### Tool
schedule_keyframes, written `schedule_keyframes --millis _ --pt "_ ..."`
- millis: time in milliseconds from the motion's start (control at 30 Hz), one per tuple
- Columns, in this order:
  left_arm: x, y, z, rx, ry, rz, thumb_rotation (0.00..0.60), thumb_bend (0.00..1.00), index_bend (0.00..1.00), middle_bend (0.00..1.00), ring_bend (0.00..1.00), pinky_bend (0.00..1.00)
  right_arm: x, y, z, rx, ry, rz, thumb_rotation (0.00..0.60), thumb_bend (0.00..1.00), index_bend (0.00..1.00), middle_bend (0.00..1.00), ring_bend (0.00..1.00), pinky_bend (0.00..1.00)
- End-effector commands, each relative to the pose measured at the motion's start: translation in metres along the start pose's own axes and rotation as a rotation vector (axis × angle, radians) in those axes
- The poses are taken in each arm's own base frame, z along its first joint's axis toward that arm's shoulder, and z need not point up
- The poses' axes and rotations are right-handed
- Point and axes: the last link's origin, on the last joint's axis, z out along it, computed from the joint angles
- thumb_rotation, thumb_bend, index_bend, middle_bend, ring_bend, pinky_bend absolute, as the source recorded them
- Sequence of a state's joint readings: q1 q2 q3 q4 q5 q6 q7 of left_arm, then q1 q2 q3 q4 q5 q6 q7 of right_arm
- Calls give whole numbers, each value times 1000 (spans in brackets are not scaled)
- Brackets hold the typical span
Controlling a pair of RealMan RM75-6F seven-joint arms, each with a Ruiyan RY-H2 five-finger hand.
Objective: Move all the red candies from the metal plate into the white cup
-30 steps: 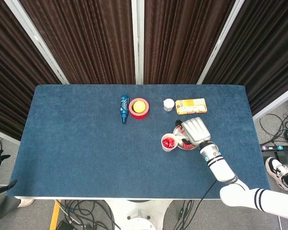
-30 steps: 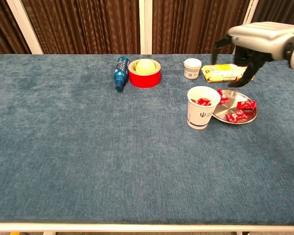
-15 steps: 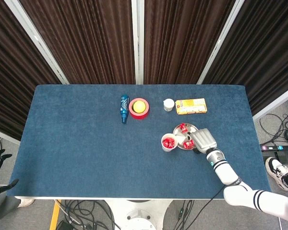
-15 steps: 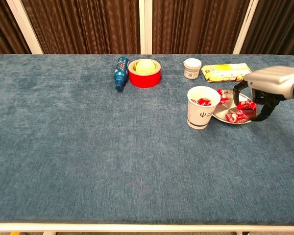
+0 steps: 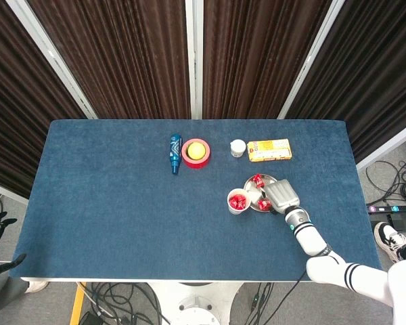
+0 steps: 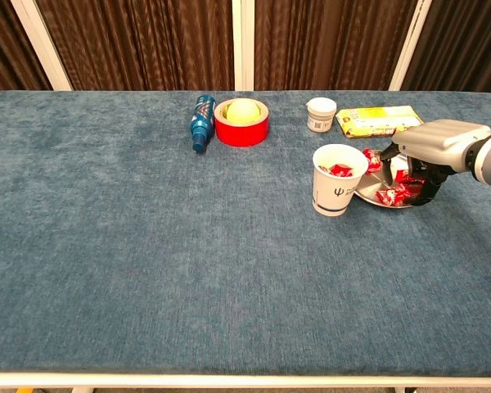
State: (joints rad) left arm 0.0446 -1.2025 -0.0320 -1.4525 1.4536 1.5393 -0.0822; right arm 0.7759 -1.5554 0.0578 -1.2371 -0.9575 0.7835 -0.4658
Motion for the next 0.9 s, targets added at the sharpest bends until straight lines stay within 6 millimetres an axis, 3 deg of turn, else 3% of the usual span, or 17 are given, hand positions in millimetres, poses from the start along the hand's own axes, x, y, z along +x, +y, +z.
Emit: schedule_keyframes --millis 33,167,267,500,633,733,900 --pt "0 0 0 1 0 -1 600 0 301 238 142 177 -1 -1 2 -3 -4 0 600 194 477 1000 988 1000" --pt "-1 -1 0 4 -3 -2 600 0 300 238 142 177 -3 -1 6 -9 -9 -6 600 223 516 1000 988 1000" --pt "-1 -2 0 5 0 -4 600 0 300 238 142 177 2 -1 7 -15 11 10 600 308 552 1000 988 1000" --pt "0 -1 0 -2 6 -4 600 0 301 238 142 177 52 0 -13 9 196 102 600 327 555 1000 989 1000" --pt "1 1 0 -6 9 -4 600 0 300 238 142 177 79 -11 -31 75 284 126 600 326 557 1000 989 1000" --pt "2 2 -1 -7 11 -4 600 0 301 238 142 177 84 -26 -37 134 288 111 600 323 557 1000 988 1000" --pt "2 -1 -4 2 13 -7 600 0 300 238 142 178 77 -45 -30 179 243 84 600 312 550 1000 988 1000"
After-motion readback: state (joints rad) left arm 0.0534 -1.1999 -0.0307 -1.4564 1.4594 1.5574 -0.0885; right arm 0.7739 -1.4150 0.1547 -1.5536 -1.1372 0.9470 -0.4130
